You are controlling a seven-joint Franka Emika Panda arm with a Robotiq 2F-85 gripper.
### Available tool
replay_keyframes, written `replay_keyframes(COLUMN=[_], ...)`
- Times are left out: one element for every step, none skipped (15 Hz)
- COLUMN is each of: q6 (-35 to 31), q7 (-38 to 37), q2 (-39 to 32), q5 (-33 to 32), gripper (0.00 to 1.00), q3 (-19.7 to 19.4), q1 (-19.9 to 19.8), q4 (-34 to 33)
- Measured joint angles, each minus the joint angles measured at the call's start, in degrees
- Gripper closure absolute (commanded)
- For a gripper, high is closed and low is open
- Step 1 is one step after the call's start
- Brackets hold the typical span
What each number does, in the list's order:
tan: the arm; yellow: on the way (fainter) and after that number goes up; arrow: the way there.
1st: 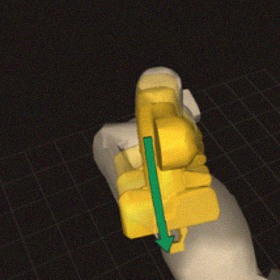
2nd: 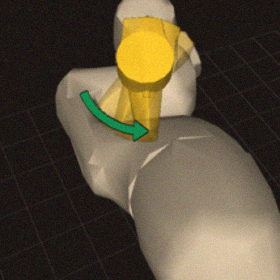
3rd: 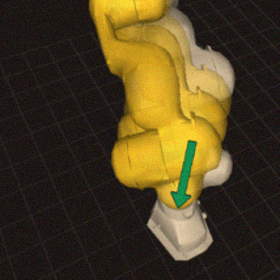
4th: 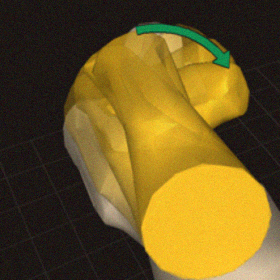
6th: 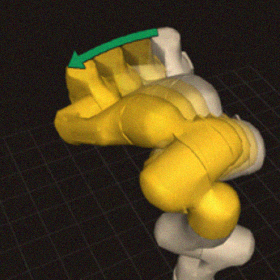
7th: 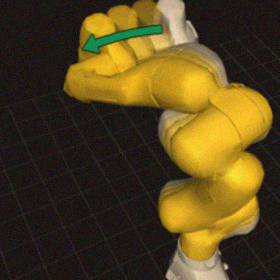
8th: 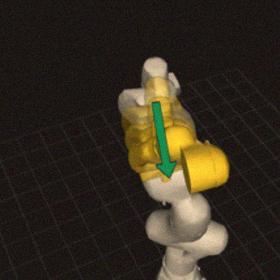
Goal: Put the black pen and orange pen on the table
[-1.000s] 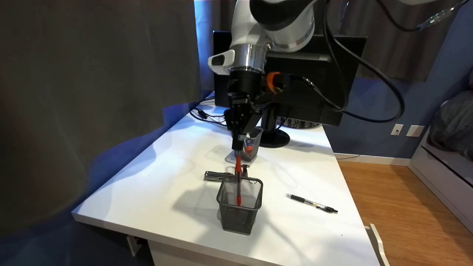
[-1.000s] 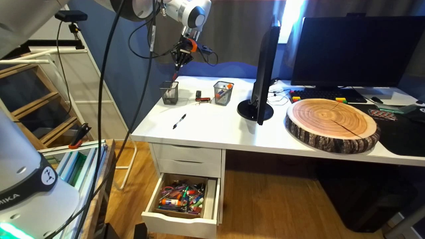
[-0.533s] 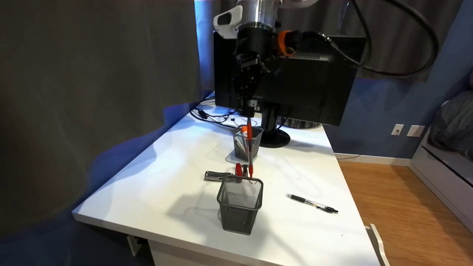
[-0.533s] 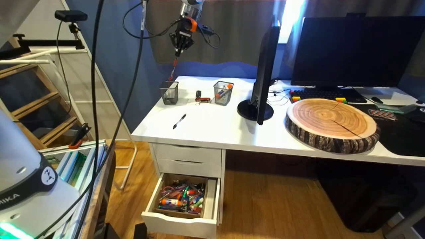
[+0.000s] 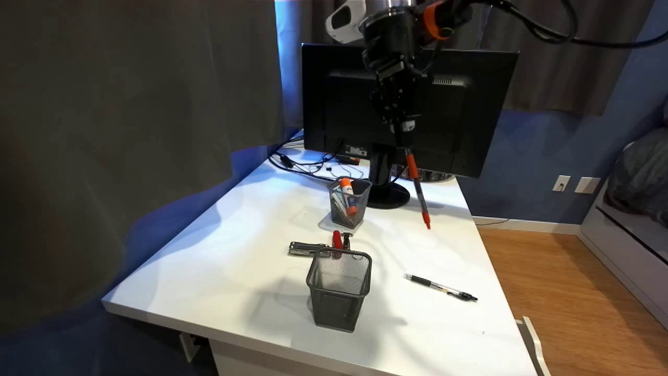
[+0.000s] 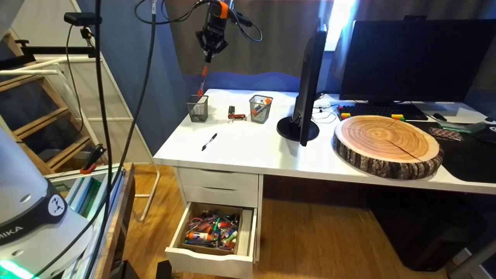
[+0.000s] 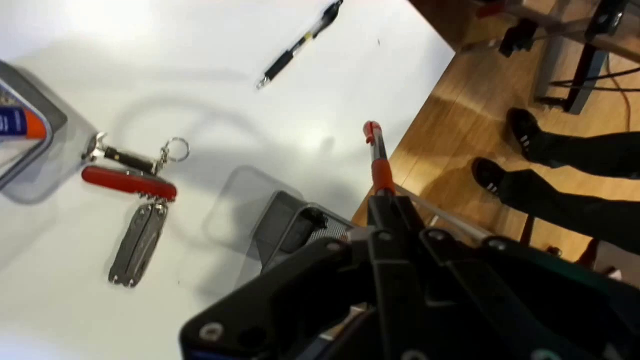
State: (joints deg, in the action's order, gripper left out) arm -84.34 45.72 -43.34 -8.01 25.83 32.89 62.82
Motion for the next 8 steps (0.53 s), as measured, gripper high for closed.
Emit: replay_keyframes(q6=[1.35,2.14,2.40,2.45,2.47,2.64,2.96,3.51], q7=[-0.37,-0.75,-1.26,-1.68,-2.07,-2.48,-2.76,-3.06], q2=[-0.17,-0.53,-1.10,-1.89,-2.83,-3.87,-4.95,-6.01], q5=[-0.85,-1.74,-2.71,-3.57,-4.21,-4.80,-5.16,-5.47], gripper=[0.99,0.99,0.99,0.99,0.99,0.99,0.99,0.99], q3=[-1.34,-2.59,-3.73,-4.76,-5.67,-6.43,-7.12,-7.74], q1=[0.93,1.88,2.81,3.71,4.53,5.23,5.83,6.34], q4=[-0.02,-0.03,-0.06,-0.09,-0.17,-0.26,-0.34,-0.46])
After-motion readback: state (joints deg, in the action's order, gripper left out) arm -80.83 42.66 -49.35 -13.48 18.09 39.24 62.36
